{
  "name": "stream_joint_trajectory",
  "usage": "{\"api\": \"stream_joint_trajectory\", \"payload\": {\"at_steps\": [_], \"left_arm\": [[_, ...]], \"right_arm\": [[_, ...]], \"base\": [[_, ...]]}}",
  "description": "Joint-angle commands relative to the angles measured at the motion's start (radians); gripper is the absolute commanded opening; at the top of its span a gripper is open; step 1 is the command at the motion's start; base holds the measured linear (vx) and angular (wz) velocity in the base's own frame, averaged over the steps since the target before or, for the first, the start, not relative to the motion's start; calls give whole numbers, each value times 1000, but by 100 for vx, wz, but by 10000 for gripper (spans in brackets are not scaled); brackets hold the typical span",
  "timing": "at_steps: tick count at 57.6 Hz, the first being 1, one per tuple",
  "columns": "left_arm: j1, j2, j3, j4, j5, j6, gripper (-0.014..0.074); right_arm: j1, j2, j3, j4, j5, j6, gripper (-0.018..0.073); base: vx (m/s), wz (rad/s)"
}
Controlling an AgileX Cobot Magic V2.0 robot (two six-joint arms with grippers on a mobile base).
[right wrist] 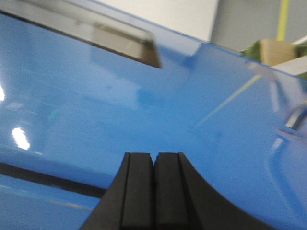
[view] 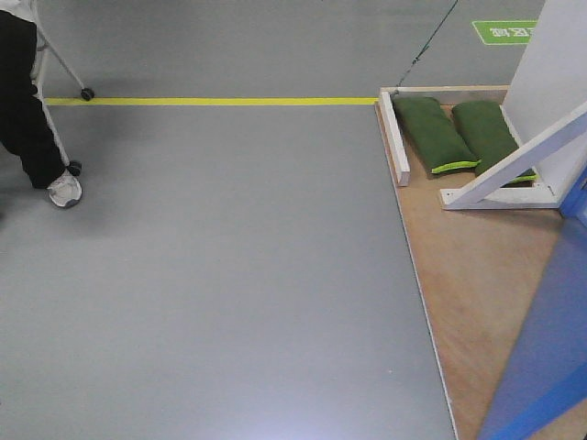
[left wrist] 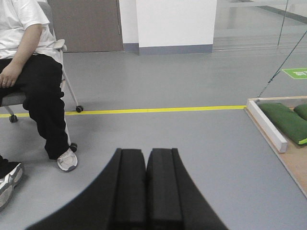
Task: Move to blue door and open it
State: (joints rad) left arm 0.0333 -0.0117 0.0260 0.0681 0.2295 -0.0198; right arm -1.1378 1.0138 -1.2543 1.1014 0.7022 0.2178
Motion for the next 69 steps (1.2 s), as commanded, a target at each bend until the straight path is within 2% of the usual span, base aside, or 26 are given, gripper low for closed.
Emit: {"api": "stream_joint_trajectory", "payload": {"at_steps": [1,8,18,29,51,63,69], "left_arm": [[-3,-14,-26,-3,-83,-7,73],[-3,-14,-26,-3,-83,-7,73],[-3,-14,-26,-3,-83,-7,73],[-3,-14,-26,-3,-83,-7,73],[-3,-14,-26,-3,-83,-7,73],[-3,-14,-26,-3,-83,-7,73],[-3,-14,-26,-3,-83,-7,73]], "right_arm": [[63,-1,-31,70,-84,-14,11],[180,24,-31,68,-165,-14,11],[306,87,-31,66,-334,-14,11],[447,165,-31,66,-354,-14,11],[628,207,-31,69,-300,-14,11],[762,231,-31,69,-320,-14,11],[824,250,-31,69,-376,-14,11]], "base": [[1,2],[0,0],[0,0],[0,0],[0,0],[0,-1],[0,0]]}}
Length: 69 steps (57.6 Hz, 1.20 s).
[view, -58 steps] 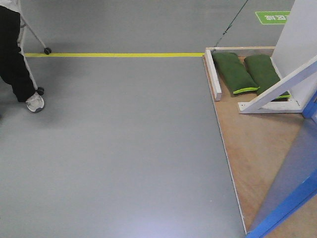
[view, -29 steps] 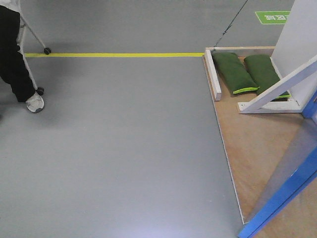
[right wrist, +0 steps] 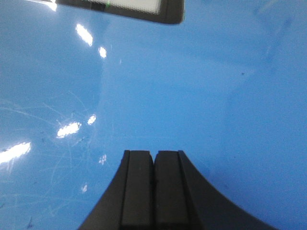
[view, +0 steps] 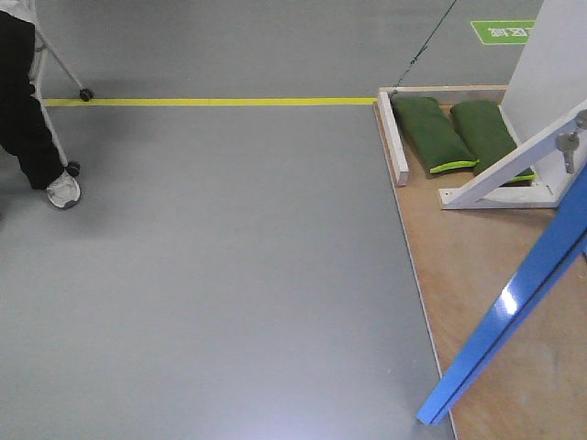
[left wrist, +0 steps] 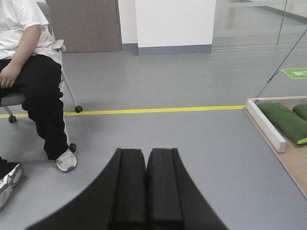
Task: Move to blue door and open it
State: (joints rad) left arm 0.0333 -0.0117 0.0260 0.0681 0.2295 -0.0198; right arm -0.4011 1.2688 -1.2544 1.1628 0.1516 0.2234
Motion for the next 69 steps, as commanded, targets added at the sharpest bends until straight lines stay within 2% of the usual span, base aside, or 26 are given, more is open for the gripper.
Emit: {"api": "stream_joint_trajectory", "payload": {"at_steps": [1,9,14,44,51,58,69], "left_arm": [[-3,-14,-26,-3,-83,-7,73],[-3,-14,-26,-3,-83,-7,73],[-3,-14,-26,-3,-83,-7,73],[-3,-14,-26,-3,-83,-7,73],[-3,-14,-26,-3,-83,-7,73],[-3,-14,-26,-3,-83,-7,73],[-3,-14,-26,-3,-83,-7,73]], "right_arm": [[94,-2,-30,8,158,-19,11],[142,44,-30,7,44,-19,11],[143,69,-30,8,11,-19,11],[141,89,-34,15,3,-19,11],[141,132,-101,23,7,-19,11],[141,179,-212,79,12,-19,11],[151,241,-332,91,21,-19,11]], "base": [[0,0],[0,0],[0,0],[0,0],[0,0],[0,0],[0,0]]}}
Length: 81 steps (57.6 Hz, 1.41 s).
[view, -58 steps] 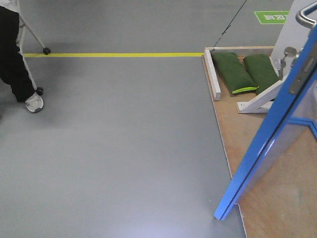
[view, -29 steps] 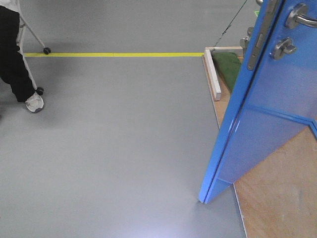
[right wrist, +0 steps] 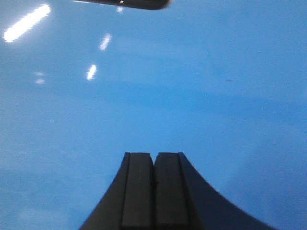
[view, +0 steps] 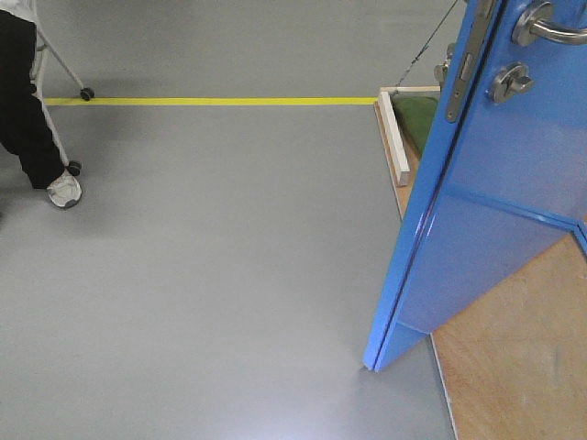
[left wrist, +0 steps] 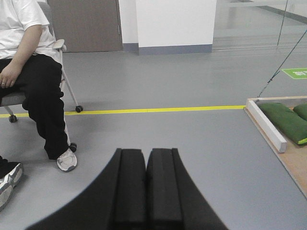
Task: Move to blue door and open it
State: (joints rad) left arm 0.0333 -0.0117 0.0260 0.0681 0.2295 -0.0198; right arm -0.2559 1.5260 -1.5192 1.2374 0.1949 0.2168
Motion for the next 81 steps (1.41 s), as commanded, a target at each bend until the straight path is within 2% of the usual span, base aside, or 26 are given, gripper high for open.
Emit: {"api": "stream_joint_trajectory", "payload": {"at_steps": [1,20,81], "left_arm": [[-3,-14,-26,-3,-83,-7,73],[-3,-14,-26,-3,-83,-7,73],[-3,-14,-26,-3,-83,-7,73]], "right_arm": [[11,-14,-73,16,-22,-13,11],[104,-8,-81,16,66,-13,11],[103,-8,-80,16,95,-13,11]], "base": [[0,0],[0,0],[0,0]]}}
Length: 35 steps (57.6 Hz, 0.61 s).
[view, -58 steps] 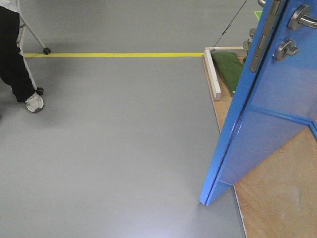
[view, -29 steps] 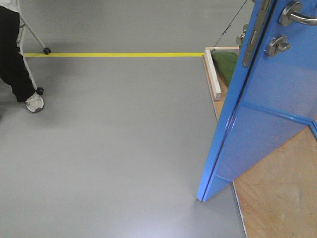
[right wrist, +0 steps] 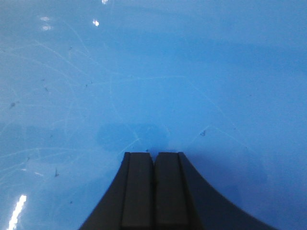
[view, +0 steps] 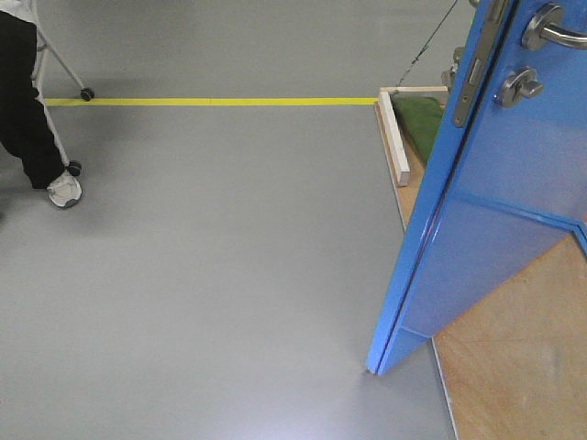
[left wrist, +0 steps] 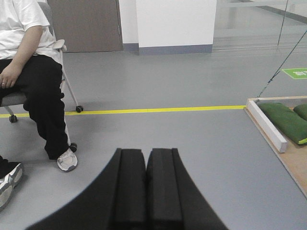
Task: Move to blue door and open it
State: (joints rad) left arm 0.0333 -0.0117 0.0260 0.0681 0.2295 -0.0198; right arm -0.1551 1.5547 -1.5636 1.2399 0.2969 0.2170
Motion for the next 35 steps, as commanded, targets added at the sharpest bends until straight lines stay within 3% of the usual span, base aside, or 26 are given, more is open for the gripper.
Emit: {"api": "stream_joint_trajectory", "payload": {"at_steps": [1,35], "left_arm": [[-3,-14,-26,-3,-83,-7,73],[-3,-14,-26,-3,-83,-7,73]], "right_arm": [[2,-37,-35,14,-7,-13,11],[2,-37,-35,14,-8,-13,11]], "base": [[0,1],[3,5]]}}
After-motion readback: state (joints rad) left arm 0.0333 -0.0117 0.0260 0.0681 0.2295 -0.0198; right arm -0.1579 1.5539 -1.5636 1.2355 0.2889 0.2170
